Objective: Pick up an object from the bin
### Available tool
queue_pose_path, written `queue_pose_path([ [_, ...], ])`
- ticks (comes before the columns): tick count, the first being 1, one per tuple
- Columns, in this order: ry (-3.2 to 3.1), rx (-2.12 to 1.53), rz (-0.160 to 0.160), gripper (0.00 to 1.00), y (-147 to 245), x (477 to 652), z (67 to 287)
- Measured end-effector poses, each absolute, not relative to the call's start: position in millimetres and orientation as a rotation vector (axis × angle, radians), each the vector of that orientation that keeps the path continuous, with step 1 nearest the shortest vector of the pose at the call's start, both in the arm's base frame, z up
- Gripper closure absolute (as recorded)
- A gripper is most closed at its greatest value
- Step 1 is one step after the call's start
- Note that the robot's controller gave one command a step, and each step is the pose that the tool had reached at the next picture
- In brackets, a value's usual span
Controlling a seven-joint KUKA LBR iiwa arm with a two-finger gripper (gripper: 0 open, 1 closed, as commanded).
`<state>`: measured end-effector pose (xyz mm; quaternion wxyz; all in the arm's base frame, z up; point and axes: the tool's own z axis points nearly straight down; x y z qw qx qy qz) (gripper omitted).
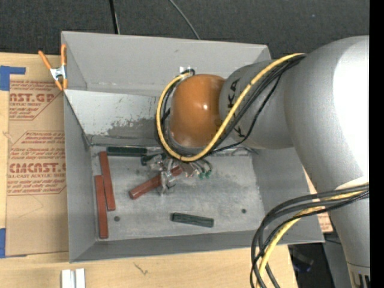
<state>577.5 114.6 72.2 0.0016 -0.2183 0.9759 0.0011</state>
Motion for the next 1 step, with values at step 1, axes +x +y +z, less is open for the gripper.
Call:
queue_pose_path([
  [1, 3.000, -0.925, 0.001, 1.00, 53.5, 588.8, 133.1],
])
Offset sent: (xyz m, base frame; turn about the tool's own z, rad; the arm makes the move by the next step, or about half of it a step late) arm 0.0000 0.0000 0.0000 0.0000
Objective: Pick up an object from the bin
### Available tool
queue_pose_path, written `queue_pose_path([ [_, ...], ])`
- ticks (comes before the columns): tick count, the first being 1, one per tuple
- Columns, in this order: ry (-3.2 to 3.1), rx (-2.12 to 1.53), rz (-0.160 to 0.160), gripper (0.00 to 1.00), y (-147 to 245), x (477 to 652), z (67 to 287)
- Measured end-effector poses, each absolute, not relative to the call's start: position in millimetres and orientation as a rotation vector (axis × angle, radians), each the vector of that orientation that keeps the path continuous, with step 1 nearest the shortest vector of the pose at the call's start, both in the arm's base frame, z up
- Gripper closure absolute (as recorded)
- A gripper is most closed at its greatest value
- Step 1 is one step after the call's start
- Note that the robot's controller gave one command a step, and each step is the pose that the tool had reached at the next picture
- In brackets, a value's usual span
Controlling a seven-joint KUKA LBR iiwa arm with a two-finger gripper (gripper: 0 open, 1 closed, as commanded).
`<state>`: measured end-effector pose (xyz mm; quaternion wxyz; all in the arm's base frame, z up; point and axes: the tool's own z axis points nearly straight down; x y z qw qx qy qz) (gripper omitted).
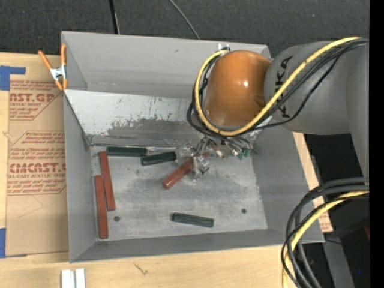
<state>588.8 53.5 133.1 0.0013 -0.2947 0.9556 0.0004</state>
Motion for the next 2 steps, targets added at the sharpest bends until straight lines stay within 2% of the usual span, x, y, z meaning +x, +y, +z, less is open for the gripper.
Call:
queue_pose_path([
  [1, 2.999, -0.926, 0.002, 1.00, 54, 588.8, 133],
  [2, 2.996, -0.934, 0.003, 1.00, 35, 585.4, 211],
])
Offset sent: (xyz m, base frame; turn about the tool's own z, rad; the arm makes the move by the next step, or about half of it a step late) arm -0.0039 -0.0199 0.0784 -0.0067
